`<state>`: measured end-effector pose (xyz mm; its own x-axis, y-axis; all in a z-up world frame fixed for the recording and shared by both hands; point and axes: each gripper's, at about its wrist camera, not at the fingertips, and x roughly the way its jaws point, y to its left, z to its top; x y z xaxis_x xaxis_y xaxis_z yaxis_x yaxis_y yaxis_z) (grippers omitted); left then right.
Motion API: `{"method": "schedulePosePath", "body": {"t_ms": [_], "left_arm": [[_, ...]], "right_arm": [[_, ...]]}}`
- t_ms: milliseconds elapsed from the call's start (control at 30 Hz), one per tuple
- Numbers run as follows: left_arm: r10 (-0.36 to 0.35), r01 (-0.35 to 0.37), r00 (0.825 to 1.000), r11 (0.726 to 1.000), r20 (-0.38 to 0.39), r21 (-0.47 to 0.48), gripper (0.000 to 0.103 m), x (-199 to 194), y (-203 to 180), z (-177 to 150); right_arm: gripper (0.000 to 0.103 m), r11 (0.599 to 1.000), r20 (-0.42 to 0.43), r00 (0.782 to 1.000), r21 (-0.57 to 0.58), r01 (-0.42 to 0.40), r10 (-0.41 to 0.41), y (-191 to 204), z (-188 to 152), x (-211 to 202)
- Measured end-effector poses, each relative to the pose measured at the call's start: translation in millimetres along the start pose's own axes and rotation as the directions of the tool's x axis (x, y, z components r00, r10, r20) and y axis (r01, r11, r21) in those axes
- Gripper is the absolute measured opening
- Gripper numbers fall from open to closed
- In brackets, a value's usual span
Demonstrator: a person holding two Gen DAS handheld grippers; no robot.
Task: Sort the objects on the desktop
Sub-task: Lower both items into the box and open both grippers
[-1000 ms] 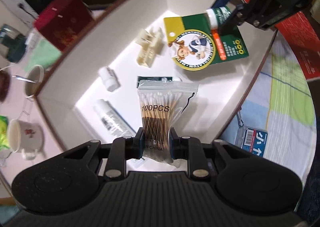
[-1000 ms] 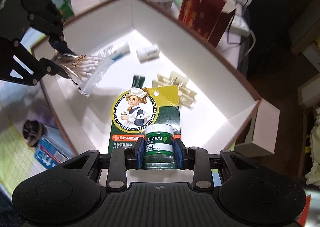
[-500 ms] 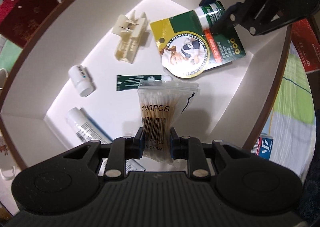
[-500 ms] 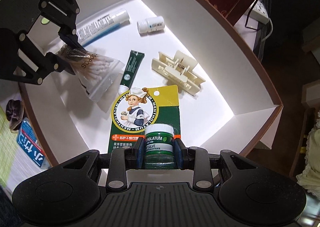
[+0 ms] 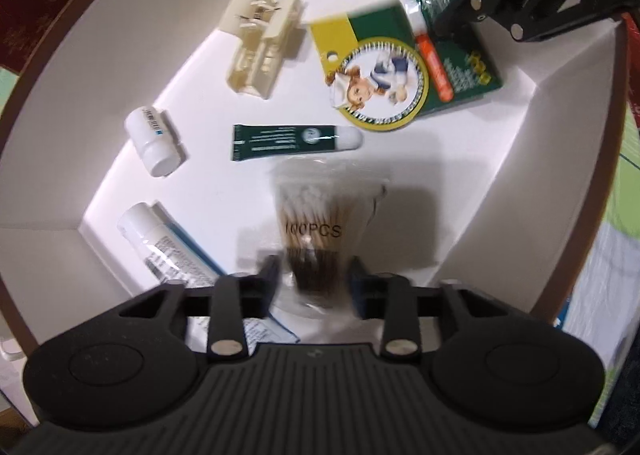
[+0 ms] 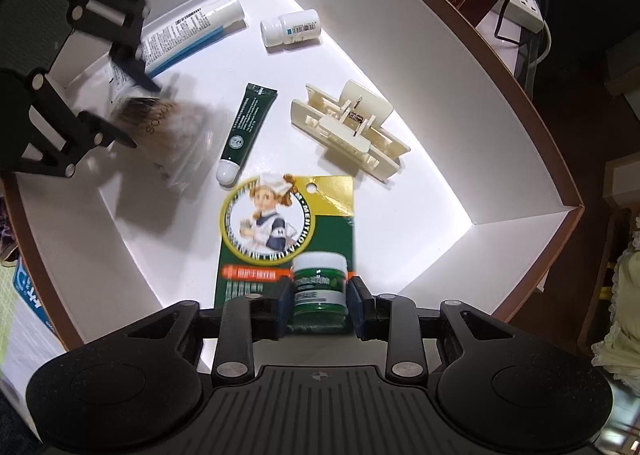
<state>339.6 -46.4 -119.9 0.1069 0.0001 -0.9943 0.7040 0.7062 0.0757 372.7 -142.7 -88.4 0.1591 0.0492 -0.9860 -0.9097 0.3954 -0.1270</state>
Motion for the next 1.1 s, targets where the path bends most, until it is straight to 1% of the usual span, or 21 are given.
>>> {"method": "schedulePosePath", "body": {"t_ms": [67, 267, 300, 333, 367, 433, 567, 700, 767, 833, 1100], "left_arm": [[0.000, 0.000, 1.000, 1.000, 0.001, -0.007, 0.044, 0, 1, 0], [0.002, -0.002, 1.000, 1.000, -0.005, -0.025, 0.048, -1, 4, -3], [0.006, -0.006, 1.000, 1.000, -0.005, -0.028, 0.049, -2, 4, -4], [0.010, -0.010, 1.000, 1.000, -0.004, -0.030, 0.051, -3, 5, -4], [0.012, -0.012, 1.000, 0.999, -0.003, -0.033, 0.051, -4, 5, -5], [0.017, -0.017, 1.000, 0.999, 0.001, -0.041, 0.052, -7, 6, -7], [0.033, -0.032, 0.999, 0.998, 0.013, -0.062, 0.055, -14, 9, -11], [0.050, -0.048, 0.998, 0.994, 0.024, -0.098, 0.062, -36, 14, -15], [0.065, -0.061, 0.998, 0.992, 0.027, -0.112, 0.064, -39, 16, -16], [0.080, -0.076, 0.996, 0.990, 0.033, -0.120, 0.064, -32, 16, -13], [0.147, -0.137, 0.987, 0.981, 0.064, -0.140, 0.067, -51, 10, -16]], "right_arm": [[0.031, 1.000, 0.001, 1.000, -0.009, 0.005, -0.005, 1, 1, 1], [0.031, 1.000, 0.001, 1.000, -0.019, -0.019, 0.019, 5, -1, 3], [0.040, 1.000, 0.002, 1.000, -0.020, -0.021, 0.021, 6, -2, 3], [0.054, 1.000, 0.004, 1.000, -0.021, -0.022, 0.022, 6, -3, 3], [0.078, 0.999, 0.014, 1.000, -0.028, -0.018, 0.019, 7, -4, 1], [0.079, 0.999, 0.035, 0.999, -0.040, -0.011, 0.012, 10, -6, -2], [0.079, 1.000, 0.049, 0.999, -0.022, -0.020, 0.021, 11, -8, -5], [0.079, 1.000, 0.065, 0.998, -0.008, -0.025, 0.026, 10, -10, -9], [0.079, 1.000, 0.074, 0.997, -0.006, -0.025, 0.026, 11, -11, -12], [0.079, 1.000, 0.083, 0.996, -0.004, -0.026, 0.026, 11, -12, -16], [0.079, 1.000, 0.114, 0.993, 0.005, -0.013, 0.012, 17, -19, -33]]}}
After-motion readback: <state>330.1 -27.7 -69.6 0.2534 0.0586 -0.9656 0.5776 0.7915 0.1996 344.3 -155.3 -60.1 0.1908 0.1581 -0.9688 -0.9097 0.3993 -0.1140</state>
